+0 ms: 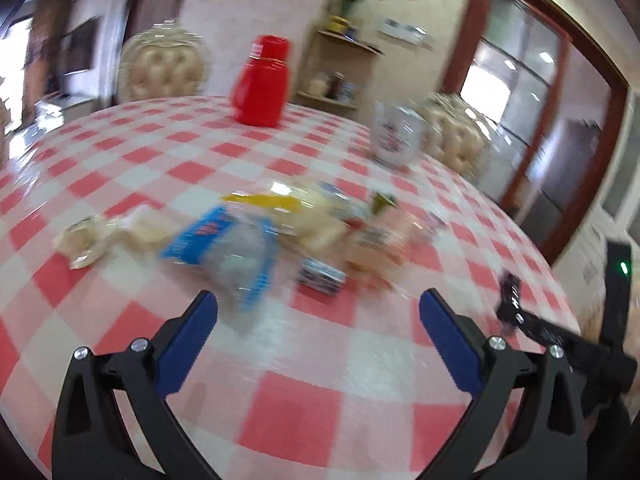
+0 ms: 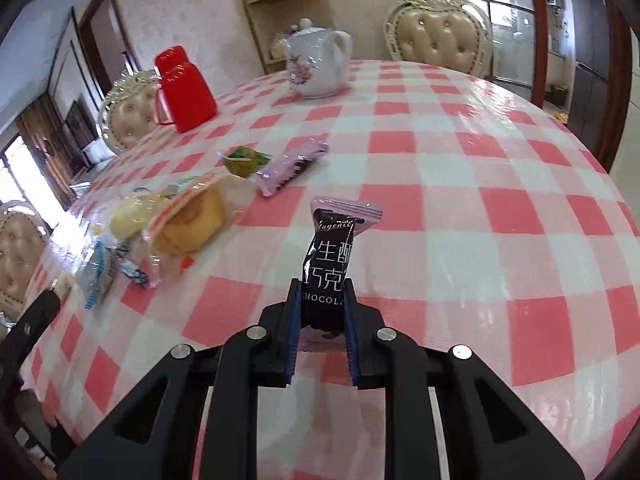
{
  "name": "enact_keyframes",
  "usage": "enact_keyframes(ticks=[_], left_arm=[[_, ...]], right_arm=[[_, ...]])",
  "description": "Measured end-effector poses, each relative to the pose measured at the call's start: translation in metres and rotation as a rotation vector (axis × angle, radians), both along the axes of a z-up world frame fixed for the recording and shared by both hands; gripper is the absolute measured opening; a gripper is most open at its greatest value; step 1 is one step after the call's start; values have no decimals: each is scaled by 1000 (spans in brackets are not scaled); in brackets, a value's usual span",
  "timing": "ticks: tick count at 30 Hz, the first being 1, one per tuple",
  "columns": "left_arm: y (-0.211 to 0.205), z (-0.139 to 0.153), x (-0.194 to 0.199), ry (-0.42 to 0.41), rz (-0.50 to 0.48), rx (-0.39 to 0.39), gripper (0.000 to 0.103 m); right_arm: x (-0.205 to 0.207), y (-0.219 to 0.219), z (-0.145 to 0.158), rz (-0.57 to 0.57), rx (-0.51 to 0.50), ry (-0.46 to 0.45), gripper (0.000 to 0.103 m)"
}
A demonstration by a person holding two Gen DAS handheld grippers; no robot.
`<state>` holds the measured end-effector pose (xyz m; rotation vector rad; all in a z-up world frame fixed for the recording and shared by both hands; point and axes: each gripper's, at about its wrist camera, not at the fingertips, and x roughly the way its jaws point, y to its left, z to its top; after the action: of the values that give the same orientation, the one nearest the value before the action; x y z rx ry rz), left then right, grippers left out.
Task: Organize snacks
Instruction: 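Grasp the orange-printed packet with the left tool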
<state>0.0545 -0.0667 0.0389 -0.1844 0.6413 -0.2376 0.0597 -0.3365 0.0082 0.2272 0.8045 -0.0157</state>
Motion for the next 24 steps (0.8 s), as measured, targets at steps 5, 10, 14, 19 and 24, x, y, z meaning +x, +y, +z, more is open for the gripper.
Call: enact_keyframes(ticks=[5,10,14,19,24], left_arm=[[-50,0,36,15,-62,196,101],[-100,-14,91,70,-129,326,101],[-122,-26,120,101,-156,379,97],[-136,-36,134,139,-189,423,50],[-135,-30,107,95,-244,355,47]], right_arm=[[-2,-7,0,-32,-12,-6,20],[0,-16,-5,-67,16,1,20],[-1,-16,-4,-65,34,-9,20],[-2,-21,-3,-81,47,-16,20],[-2,-25,-3,-93,62,-27,20]])
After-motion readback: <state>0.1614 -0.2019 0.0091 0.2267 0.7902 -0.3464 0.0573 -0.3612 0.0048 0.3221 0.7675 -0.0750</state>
